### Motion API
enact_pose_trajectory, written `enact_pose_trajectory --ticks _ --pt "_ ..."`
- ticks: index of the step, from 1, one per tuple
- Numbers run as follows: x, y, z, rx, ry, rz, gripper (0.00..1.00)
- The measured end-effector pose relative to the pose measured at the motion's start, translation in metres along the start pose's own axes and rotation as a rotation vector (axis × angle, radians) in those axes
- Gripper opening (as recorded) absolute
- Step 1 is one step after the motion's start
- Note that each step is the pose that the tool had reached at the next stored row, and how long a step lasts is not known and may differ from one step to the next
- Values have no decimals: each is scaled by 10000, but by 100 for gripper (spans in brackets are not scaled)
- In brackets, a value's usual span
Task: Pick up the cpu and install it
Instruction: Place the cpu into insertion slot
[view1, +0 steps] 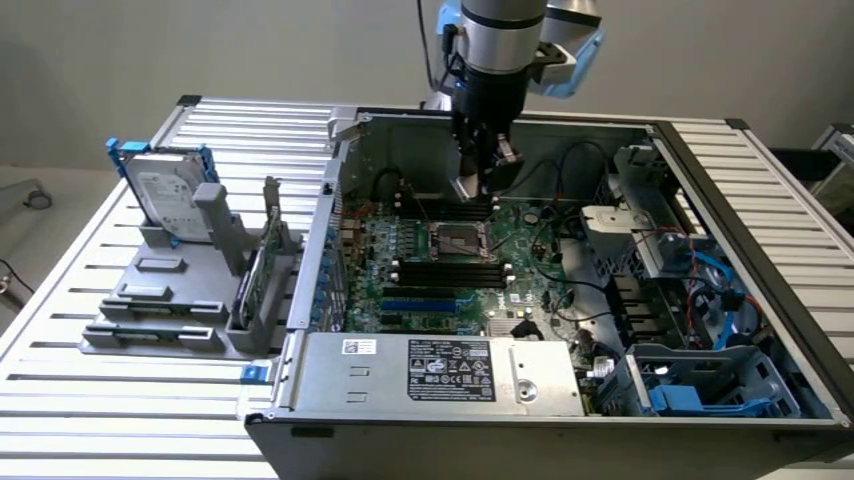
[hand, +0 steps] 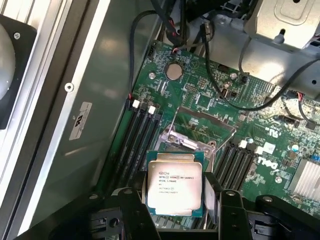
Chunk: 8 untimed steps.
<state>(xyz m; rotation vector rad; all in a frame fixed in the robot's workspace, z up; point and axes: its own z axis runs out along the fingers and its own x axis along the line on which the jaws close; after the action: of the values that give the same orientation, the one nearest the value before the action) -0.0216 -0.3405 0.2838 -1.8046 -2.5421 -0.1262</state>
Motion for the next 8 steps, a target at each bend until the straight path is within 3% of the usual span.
enact_pose_trajectory --ticks 8 --pt "-1 -1 14 49 -11 1019 55"
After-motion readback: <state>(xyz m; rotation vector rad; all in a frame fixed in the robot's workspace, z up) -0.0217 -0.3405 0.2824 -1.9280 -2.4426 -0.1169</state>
